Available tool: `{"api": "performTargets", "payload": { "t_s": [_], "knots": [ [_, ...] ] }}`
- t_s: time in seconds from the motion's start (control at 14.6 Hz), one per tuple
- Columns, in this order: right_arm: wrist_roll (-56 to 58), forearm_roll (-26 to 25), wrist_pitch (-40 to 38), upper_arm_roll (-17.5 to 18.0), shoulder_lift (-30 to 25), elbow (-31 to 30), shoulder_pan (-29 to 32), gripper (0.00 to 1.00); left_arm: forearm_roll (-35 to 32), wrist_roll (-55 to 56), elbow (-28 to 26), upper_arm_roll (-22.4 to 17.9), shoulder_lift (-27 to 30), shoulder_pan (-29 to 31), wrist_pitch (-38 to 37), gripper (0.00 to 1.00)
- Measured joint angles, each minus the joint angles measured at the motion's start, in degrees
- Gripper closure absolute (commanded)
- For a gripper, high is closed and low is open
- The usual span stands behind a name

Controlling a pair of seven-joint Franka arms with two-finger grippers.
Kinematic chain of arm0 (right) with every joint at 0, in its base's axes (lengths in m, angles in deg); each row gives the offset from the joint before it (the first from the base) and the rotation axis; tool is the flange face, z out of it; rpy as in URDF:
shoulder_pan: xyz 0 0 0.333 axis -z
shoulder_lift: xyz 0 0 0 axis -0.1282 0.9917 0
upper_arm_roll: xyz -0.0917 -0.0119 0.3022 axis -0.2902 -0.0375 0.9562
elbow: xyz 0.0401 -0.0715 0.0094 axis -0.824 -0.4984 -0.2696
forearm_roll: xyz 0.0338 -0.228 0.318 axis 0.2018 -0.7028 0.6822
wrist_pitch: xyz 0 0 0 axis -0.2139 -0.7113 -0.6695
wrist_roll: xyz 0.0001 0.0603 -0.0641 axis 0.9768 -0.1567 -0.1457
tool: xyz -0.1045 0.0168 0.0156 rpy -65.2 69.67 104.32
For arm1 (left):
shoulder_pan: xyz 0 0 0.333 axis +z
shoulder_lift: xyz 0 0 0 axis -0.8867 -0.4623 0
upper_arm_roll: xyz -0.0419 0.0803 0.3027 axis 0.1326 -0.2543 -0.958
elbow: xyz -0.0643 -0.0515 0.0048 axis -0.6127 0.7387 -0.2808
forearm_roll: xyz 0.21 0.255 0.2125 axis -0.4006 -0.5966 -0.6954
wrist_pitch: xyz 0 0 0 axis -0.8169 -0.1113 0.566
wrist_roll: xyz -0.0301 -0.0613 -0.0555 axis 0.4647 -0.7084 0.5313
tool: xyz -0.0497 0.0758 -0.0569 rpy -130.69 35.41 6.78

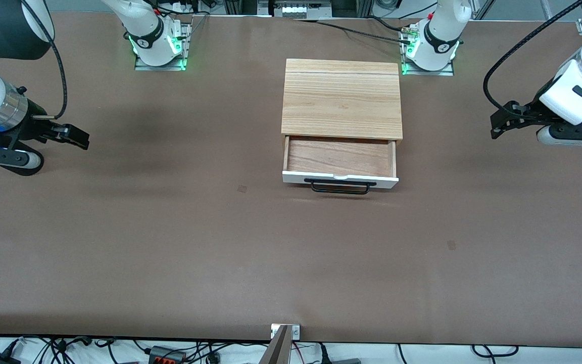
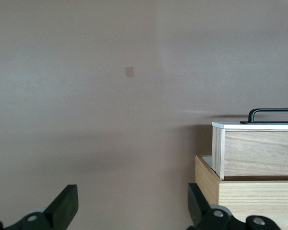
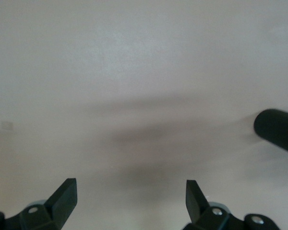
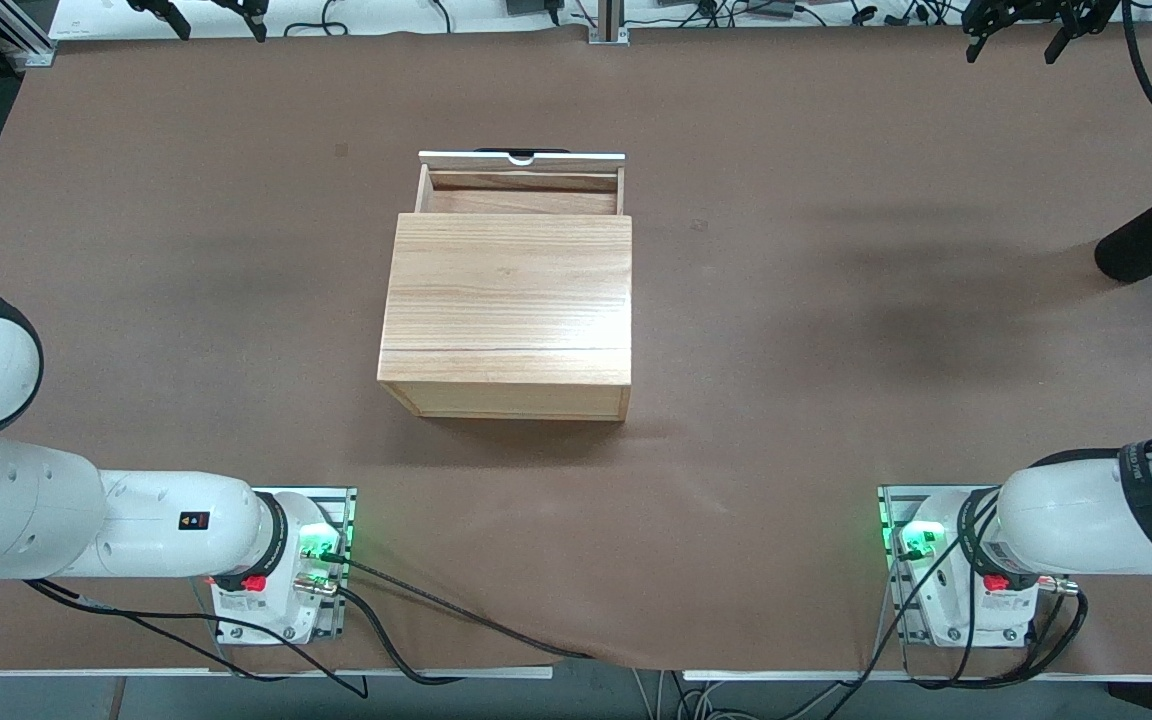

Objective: Pull top drawer with both arms simultaneously

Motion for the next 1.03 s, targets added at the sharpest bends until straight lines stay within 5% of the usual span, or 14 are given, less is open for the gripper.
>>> {"api": "performTargets", "payload": {
  "t_s": [1.03],
  "knots": [
    [1.94,-0.03,0.44,0.4,0.06,0.3,-0.45,0.0,0.0,0.0,0.02,-0.16,0.0,0.07,-0.59,0.0]
  ]
}}
